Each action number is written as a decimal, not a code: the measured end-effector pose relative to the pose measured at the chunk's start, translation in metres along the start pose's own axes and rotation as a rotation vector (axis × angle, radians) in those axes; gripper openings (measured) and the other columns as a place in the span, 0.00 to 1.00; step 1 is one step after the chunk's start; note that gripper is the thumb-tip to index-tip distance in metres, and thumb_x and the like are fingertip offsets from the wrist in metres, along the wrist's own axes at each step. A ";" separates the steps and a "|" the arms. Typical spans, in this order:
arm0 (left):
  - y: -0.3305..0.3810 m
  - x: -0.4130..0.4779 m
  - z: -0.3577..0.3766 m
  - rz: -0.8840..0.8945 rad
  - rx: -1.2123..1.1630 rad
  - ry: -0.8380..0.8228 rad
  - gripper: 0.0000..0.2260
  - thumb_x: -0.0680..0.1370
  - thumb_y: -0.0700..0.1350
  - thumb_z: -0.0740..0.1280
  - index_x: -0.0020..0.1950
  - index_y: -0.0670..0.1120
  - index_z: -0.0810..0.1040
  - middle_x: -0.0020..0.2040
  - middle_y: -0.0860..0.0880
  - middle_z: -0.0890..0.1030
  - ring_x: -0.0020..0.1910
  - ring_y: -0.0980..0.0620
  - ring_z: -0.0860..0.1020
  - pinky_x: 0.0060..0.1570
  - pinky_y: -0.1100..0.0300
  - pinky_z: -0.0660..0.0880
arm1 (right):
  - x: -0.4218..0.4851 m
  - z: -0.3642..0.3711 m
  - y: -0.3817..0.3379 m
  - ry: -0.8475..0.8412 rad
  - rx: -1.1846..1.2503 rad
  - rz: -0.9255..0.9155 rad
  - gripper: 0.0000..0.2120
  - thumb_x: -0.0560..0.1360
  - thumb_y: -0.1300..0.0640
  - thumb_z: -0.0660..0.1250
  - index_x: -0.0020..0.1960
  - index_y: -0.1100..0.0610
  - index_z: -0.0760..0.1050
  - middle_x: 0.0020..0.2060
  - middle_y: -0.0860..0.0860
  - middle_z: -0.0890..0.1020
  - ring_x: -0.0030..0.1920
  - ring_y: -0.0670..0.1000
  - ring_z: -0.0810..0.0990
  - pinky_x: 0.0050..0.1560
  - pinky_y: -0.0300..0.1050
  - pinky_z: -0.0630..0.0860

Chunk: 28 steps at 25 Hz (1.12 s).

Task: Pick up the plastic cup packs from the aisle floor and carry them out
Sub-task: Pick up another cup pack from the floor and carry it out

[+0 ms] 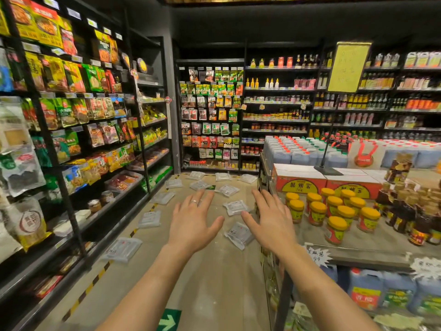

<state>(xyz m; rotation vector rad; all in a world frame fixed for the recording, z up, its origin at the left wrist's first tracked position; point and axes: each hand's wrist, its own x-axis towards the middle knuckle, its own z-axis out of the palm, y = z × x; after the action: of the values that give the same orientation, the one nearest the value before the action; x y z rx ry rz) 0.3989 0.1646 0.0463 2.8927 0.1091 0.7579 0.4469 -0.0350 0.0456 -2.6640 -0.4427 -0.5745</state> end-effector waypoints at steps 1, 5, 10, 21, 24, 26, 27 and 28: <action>-0.004 0.014 0.009 0.000 -0.007 0.003 0.32 0.77 0.66 0.56 0.79 0.56 0.56 0.79 0.52 0.59 0.77 0.50 0.57 0.74 0.47 0.57 | 0.014 0.009 0.004 0.001 -0.006 0.002 0.32 0.78 0.34 0.53 0.79 0.44 0.51 0.78 0.48 0.56 0.78 0.53 0.50 0.75 0.54 0.51; -0.029 0.078 0.048 0.019 -0.028 0.022 0.32 0.77 0.66 0.55 0.79 0.57 0.56 0.78 0.53 0.60 0.77 0.52 0.57 0.73 0.48 0.58 | 0.079 0.052 0.011 -0.002 -0.029 0.015 0.33 0.78 0.33 0.52 0.79 0.44 0.50 0.78 0.48 0.56 0.78 0.54 0.51 0.75 0.55 0.52; -0.073 0.185 0.089 0.044 -0.049 0.005 0.31 0.78 0.66 0.54 0.79 0.57 0.54 0.79 0.53 0.57 0.77 0.51 0.56 0.74 0.48 0.56 | 0.183 0.102 0.007 0.023 -0.059 0.044 0.33 0.78 0.33 0.51 0.79 0.44 0.50 0.78 0.49 0.57 0.78 0.55 0.52 0.75 0.55 0.54; -0.142 0.380 0.175 0.137 -0.069 -0.052 0.31 0.78 0.66 0.54 0.79 0.57 0.53 0.80 0.52 0.56 0.78 0.49 0.54 0.74 0.46 0.55 | 0.367 0.193 0.015 0.033 -0.079 0.135 0.33 0.77 0.32 0.49 0.79 0.44 0.50 0.78 0.48 0.56 0.78 0.53 0.49 0.75 0.56 0.52; -0.142 0.415 0.204 0.161 -0.082 -0.063 0.31 0.78 0.66 0.54 0.79 0.57 0.53 0.80 0.51 0.57 0.78 0.49 0.54 0.75 0.47 0.55 | 0.401 0.212 0.033 0.053 -0.060 0.148 0.37 0.72 0.30 0.43 0.78 0.44 0.53 0.78 0.48 0.58 0.77 0.54 0.54 0.75 0.56 0.54; -0.138 0.443 0.226 0.174 -0.080 -0.071 0.31 0.79 0.66 0.54 0.79 0.57 0.53 0.80 0.51 0.56 0.78 0.49 0.54 0.75 0.47 0.54 | 0.427 0.229 0.050 0.064 -0.065 0.157 0.38 0.71 0.29 0.42 0.78 0.44 0.54 0.77 0.48 0.60 0.77 0.54 0.55 0.75 0.56 0.54; -0.135 0.459 0.238 0.179 -0.076 -0.072 0.31 0.79 0.66 0.54 0.79 0.57 0.53 0.80 0.51 0.56 0.78 0.49 0.54 0.75 0.47 0.54 | 0.442 0.238 0.061 0.071 -0.068 0.160 0.39 0.71 0.29 0.42 0.78 0.44 0.55 0.77 0.48 0.61 0.77 0.54 0.55 0.75 0.56 0.54; -0.131 0.476 0.250 0.183 -0.074 -0.073 0.31 0.78 0.66 0.54 0.79 0.57 0.53 0.80 0.52 0.56 0.78 0.49 0.53 0.75 0.47 0.55 | 0.458 0.245 0.070 0.081 -0.075 0.163 0.38 0.72 0.30 0.42 0.78 0.45 0.55 0.77 0.48 0.61 0.77 0.54 0.55 0.75 0.56 0.55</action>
<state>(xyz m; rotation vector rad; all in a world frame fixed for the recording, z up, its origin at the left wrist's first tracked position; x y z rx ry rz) 0.9316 0.3142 0.0386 2.8832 -0.1905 0.6680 0.9504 0.1078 0.0223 -2.7032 -0.1825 -0.6579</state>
